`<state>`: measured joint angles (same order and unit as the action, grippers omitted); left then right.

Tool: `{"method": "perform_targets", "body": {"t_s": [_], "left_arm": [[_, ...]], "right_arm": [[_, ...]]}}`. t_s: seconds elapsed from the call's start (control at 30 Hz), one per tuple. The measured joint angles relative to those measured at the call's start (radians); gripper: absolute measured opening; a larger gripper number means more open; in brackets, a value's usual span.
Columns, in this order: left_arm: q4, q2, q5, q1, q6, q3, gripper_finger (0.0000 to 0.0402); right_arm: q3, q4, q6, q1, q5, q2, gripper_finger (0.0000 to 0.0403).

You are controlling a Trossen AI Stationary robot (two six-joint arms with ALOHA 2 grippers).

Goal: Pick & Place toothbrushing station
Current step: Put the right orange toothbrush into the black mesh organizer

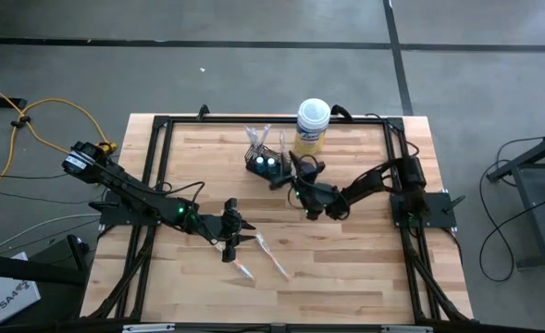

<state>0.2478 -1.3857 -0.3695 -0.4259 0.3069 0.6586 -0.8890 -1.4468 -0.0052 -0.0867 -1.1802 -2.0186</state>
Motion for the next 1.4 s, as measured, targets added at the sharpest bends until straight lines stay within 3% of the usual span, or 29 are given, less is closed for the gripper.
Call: {"method": "perform_targets", "body": {"t_s": [0.27, 0.47, 0.67, 0.8, 1.0, 1.4], "left_arm": [[0.0, 0.0, 0.097, 0.0, 0.023, 0.0, 0.0116], [0.006, 0.004, 0.128, -0.032, -0.042, 0.0, 0.0116], [0.071, 0.029, 0.105, -0.075, -0.071, 0.0, 0.0116], [0.101, 0.054, 0.103, -0.091, -0.071, 0.0, 0.0116], [0.12, 0.072, 0.104, -0.113, -0.063, 0.0, 0.0116], [0.127, 0.072, 0.104, -0.114, -0.012, 0.0, 0.0116]], "right_arm": [[-0.002, 0.11, -0.038, -0.183, 0.0, 0.086, 0.0119], [-0.003, 0.278, -0.08, -0.328, -0.07, 0.209, 0.0118], [-0.01, 0.575, 0.119, -0.436, -0.068, 0.306, 0.0118], [-0.041, 0.782, 0.298, -0.474, 0.029, 0.307, 0.0118], [-0.102, 1.124, 0.665, -0.471, 0.315, 0.292, 0.0118], [-0.104, 1.18, 0.939, -0.461, 0.641, 0.184, 0.0118]]}}
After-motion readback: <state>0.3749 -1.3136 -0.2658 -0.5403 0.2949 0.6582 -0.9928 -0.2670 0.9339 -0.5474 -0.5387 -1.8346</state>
